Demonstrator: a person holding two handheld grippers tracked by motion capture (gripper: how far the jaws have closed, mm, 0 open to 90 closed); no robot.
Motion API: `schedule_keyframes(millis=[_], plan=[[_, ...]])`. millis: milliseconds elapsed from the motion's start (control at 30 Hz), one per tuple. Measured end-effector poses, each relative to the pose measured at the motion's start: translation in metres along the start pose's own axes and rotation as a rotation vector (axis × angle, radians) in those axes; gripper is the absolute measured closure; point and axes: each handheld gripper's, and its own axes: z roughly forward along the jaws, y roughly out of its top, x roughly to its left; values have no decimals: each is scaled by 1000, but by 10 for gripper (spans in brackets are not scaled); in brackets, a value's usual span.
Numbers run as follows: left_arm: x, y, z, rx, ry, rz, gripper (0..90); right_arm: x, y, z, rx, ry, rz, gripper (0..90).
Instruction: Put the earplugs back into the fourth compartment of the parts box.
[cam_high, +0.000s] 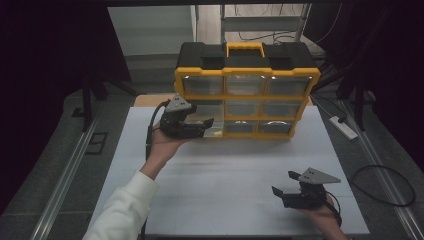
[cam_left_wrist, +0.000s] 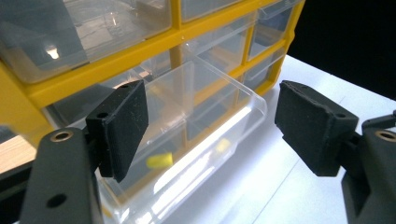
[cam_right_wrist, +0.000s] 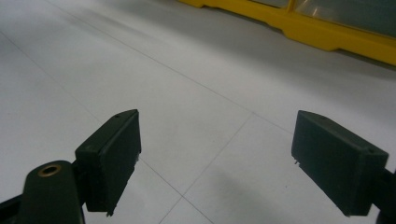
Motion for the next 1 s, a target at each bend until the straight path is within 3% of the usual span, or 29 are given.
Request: schedule_keyframes(millis=[300, 533, 700, 800, 833, 933, 967, 1000], plan=[[-12, -26, -20, -10, -43, 4, 240, 3, -1, -4, -3, -3, -12, 169], [-18, -49, -36, -32, -44, 8, 240, 1, -1, -4, 0, -14, -9, 168], [-22, -81, -51, -35, -32, 9, 240, 1, -1, -3, -6, -18, -6, 168], [-19, -113, -58, -32, -7, -2, 241, 1, 0, -2, -16, -16, -15, 168], [-19, -113, -58, -32, -7, -2, 241, 1, 0, -2, -16, -16, -15, 168], [-12, -142, -58, 5, 16, -20, 241, 2, 0, -3, -26, -16, -23, 168], [-8, -155, -58, 22, 23, -45, 240, 2, 0, -4, -33, -16, -21, 168], [-8, -155, -58, 22, 23, -45, 241, 2, 0, -4, -33, -16, -21, 168]])
